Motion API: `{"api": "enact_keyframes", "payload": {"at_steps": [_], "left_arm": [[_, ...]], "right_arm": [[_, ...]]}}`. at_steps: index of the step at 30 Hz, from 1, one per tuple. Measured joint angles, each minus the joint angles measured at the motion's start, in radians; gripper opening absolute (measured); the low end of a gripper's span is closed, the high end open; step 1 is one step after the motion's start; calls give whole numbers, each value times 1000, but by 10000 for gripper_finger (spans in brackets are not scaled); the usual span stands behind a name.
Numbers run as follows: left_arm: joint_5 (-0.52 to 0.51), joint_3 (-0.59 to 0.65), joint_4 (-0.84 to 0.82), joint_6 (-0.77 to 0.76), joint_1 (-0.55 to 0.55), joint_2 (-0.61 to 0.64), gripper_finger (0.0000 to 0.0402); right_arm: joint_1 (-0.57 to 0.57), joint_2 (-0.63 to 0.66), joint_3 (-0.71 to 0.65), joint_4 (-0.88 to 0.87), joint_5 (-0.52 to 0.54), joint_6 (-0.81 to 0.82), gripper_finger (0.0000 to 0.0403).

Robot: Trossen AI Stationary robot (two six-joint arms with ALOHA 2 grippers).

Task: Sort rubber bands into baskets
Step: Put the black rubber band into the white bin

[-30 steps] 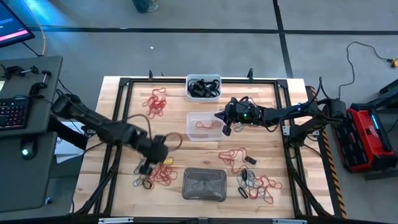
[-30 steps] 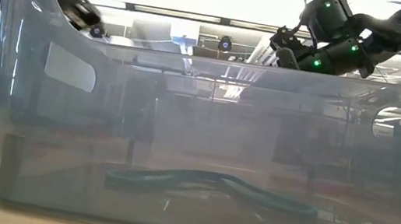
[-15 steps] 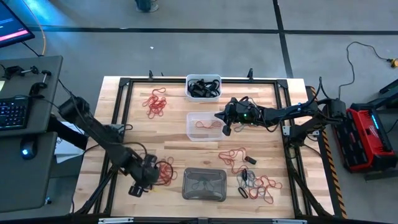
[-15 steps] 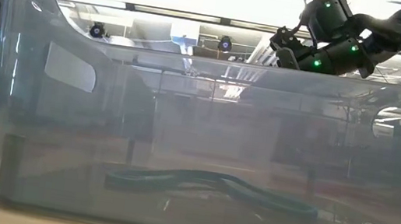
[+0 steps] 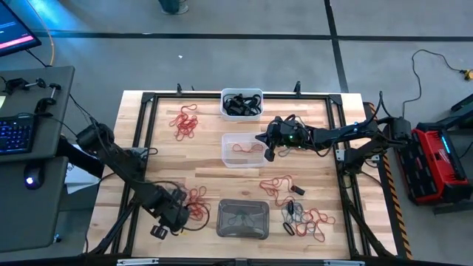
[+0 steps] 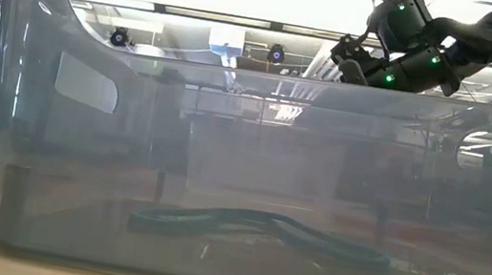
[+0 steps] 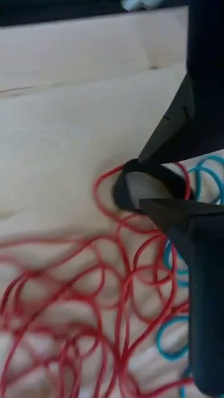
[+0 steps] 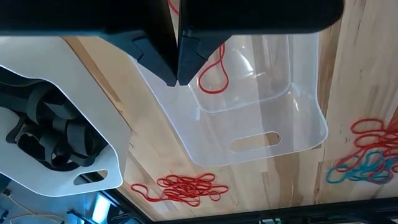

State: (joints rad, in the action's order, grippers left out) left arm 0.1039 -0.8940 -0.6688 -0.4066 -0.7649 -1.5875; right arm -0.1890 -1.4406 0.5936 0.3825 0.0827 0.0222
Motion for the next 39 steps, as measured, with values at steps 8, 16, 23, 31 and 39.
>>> {"api": "enact_keyframes", "payload": {"at_steps": [8,16,23,31,39], "left_arm": [[-59,0,-24,17,-10,-53,85],[-72,0,-21,19,-10,-61,55],[-37,0,-15,45,-10,-61,4],[-91,-59,-51,95,-10,-61,2],[-88,-43,-80,104,-10,-60,43]], "right_arm": [[0,0,0,-3,0,0,0],[0,0,0,-5,0,0,0],[0,0,0,-5,0,0,0],[0,0,0,-5,0,0,0],[0,0,0,-5,0,1,0]]}}
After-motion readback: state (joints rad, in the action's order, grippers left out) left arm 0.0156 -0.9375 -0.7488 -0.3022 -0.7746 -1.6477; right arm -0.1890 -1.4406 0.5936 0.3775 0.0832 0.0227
